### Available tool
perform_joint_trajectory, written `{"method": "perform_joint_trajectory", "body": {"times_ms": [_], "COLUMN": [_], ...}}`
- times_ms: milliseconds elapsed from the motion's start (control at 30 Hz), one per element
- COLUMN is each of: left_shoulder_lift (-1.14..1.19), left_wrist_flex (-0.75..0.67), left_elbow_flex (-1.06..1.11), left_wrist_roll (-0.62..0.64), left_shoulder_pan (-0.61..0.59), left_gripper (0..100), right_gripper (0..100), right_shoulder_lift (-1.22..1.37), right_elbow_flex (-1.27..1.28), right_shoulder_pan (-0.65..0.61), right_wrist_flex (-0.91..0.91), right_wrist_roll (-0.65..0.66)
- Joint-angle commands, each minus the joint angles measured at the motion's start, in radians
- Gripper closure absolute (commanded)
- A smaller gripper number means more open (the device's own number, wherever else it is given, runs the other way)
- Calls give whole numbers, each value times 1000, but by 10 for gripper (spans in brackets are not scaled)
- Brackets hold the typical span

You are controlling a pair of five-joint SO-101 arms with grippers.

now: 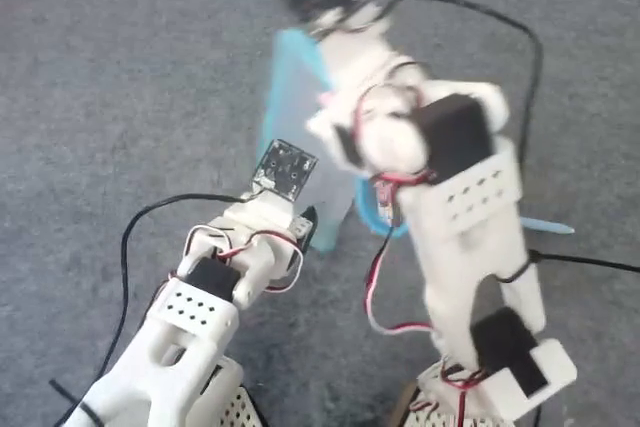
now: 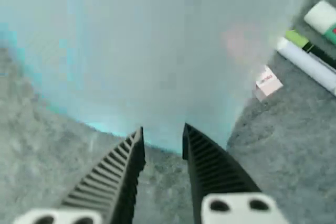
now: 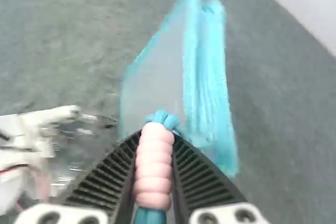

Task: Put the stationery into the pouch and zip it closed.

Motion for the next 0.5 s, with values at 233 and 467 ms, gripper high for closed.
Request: {"method": "perform_joint_trajectory", "body": {"times_ms": [233, 467], "left_shoulder_lift": [-209, -703], "left_wrist_flex": [63, 133], "left_elbow_flex": [-33, 42], "left_wrist_roll": [117, 192], "left_shoulder_pan": [-279, -580], "left_gripper": [900, 938], "right_gripper": [992, 992], "right_shoulder_lift": [-68, -234], "right_elbow_flex": [141, 420], "right_shoulder_pan": [-116, -130], "right_wrist_flex": [42, 36], "right_wrist_roll": [21, 57]}}
